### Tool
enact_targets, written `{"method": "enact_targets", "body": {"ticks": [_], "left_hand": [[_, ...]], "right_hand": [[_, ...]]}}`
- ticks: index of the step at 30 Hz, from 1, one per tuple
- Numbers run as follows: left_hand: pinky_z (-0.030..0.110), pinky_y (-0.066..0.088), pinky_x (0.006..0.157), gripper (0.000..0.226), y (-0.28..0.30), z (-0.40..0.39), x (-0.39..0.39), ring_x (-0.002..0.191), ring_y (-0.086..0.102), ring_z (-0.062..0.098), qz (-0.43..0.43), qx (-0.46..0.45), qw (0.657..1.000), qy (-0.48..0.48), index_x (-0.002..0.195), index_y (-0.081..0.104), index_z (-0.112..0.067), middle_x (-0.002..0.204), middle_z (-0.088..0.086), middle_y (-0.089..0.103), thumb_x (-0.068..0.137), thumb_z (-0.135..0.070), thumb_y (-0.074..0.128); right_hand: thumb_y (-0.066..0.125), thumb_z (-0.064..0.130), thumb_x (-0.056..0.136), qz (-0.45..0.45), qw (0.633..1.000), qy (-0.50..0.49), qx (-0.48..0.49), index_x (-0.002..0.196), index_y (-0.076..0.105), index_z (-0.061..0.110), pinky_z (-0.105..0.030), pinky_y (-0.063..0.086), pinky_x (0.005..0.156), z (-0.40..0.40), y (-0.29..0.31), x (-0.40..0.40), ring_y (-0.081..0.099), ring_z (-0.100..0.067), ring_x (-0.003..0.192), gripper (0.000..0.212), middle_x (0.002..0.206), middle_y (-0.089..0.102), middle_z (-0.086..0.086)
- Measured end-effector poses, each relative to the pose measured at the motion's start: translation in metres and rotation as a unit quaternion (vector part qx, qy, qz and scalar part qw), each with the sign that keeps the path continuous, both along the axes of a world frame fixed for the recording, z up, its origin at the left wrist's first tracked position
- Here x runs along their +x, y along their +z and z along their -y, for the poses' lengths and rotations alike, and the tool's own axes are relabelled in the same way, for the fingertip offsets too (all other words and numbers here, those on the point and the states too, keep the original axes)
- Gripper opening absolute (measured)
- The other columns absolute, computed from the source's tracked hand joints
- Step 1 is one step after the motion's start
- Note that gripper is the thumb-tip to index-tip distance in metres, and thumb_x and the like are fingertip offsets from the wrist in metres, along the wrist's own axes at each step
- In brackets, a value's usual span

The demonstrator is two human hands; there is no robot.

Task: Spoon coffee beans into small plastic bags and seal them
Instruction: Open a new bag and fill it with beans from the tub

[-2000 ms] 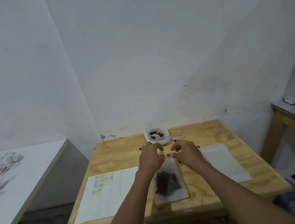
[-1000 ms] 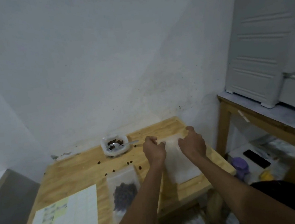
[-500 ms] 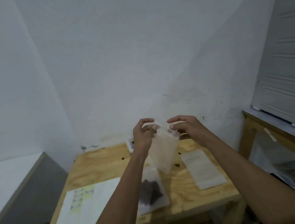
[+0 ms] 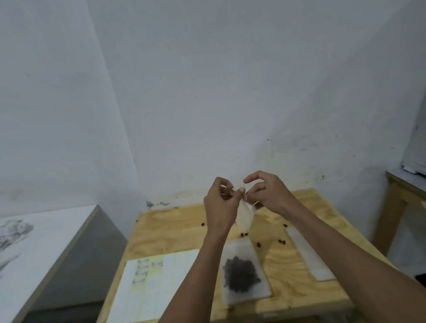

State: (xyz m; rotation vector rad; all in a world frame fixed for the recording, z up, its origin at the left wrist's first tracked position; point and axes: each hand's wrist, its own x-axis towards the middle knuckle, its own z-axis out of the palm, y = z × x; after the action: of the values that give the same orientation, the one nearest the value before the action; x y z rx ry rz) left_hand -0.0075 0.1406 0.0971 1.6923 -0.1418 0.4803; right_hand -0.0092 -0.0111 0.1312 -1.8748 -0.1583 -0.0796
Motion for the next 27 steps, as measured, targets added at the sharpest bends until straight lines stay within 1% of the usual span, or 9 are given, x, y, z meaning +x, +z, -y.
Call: {"method": "enact_targets", "body": {"ticks": [3,5,8,10,12,14,19,23,27], "left_hand": [[0.048,0.063,0.064,0.013,0.0,-0.001,-0.002,0.068,0.072,0.03,-0.024,-0.062,0.997,-0.025,0.089,0.059,-0.007,0.078,0.018,0.068,0.091,-0.006,0.072],[0.045,0.064,0.064,0.006,0.0,-0.002,-0.002,0.068,0.072,0.031,-0.027,-0.072,0.996,-0.039,0.091,0.063,-0.004,0.082,0.022,0.068,0.093,0.002,0.064],[0.037,0.063,0.063,0.016,0.002,-0.001,-0.002,0.065,0.071,0.023,-0.058,-0.074,0.995,-0.045,0.092,0.073,0.002,0.084,0.021,0.07,0.092,0.009,0.058],[0.032,0.061,0.061,0.019,0.004,0.001,0.0,0.061,0.071,0.019,-0.086,-0.082,0.992,-0.044,0.092,0.075,0.005,0.083,0.019,0.07,0.092,0.011,0.057],[0.03,0.061,0.059,0.019,0.005,0.004,0.001,0.06,0.072,0.018,-0.101,-0.093,0.99,-0.032,0.092,0.075,0.006,0.083,0.017,0.071,0.091,0.012,0.056],[0.031,0.061,0.059,0.019,0.005,0.005,0.003,0.061,0.073,0.018,-0.107,-0.107,0.988,-0.016,0.091,0.074,0.005,0.085,0.016,0.072,0.089,0.012,0.057],[0.035,0.062,0.061,0.016,0.0,0.003,0.005,0.065,0.073,0.021,-0.14,-0.147,0.979,-0.028,0.094,0.072,0.001,0.091,0.02,0.072,0.087,0.009,0.06],[0.036,0.062,0.063,0.018,-0.001,0.001,0.006,0.065,0.073,0.024,-0.178,-0.142,0.971,-0.072,0.101,0.07,-0.006,0.088,0.018,0.075,0.088,0.005,0.063],[0.034,0.061,0.062,0.026,-0.002,-0.001,0.007,0.066,0.072,0.027,-0.186,-0.124,0.972,-0.078,0.101,0.07,-0.003,0.081,0.018,0.075,0.083,0.014,0.061]], "right_hand": [[0.078,-0.001,0.083,0.005,1.0,-0.002,0.001,0.106,0.065,0.009,-0.03,0.059,0.06,-0.001,-0.001,-0.001,0.072,-0.017,0.069,0.029,0.079,0.077,-0.011],[0.077,-0.001,0.084,0.01,1.0,-0.012,0.004,0.102,0.067,0.009,-0.033,0.06,0.06,0.001,-0.003,0.001,0.07,-0.018,0.068,0.023,0.08,0.077,-0.012],[0.077,0.0,0.085,0.037,0.999,-0.03,-0.022,0.091,0.071,0.011,-0.038,0.062,0.061,0.002,-0.01,0.004,0.067,-0.015,0.062,0.014,0.076,0.074,-0.01],[0.075,0.001,0.086,0.073,0.994,-0.046,-0.068,0.086,0.077,0.017,-0.033,0.06,0.06,0.0,-0.017,0.005,0.066,-0.007,0.06,0.016,0.076,0.074,-0.002],[0.075,0.005,0.087,0.104,0.987,-0.05,-0.116,0.09,0.082,0.022,-0.02,0.056,0.064,-0.003,-0.023,0.004,0.068,0.002,0.067,0.019,0.08,0.076,0.008],[0.076,0.009,0.087,0.113,0.982,-0.045,-0.146,0.097,0.083,0.022,-0.015,0.054,0.068,-0.005,-0.024,0.003,0.068,0.007,0.071,0.018,0.087,0.078,0.01],[0.074,0.006,0.088,0.104,0.98,-0.052,-0.159,0.101,0.083,0.017,-0.017,0.053,0.069,-0.009,-0.023,0.006,0.065,0.006,0.06,0.02,0.087,0.078,0.003],[0.072,0.006,0.089,0.116,0.975,-0.048,-0.183,0.098,0.083,0.019,-0.022,0.057,0.071,-0.01,-0.023,0.004,0.068,-0.003,0.068,0.019,0.084,0.078,0.004],[0.068,0.001,0.088,0.114,0.972,-0.03,-0.204,0.101,0.082,0.015,-0.02,0.054,0.071,-0.008,-0.026,0.004,0.068,-0.002,0.072,0.024,0.083,0.076,0.004]]}}
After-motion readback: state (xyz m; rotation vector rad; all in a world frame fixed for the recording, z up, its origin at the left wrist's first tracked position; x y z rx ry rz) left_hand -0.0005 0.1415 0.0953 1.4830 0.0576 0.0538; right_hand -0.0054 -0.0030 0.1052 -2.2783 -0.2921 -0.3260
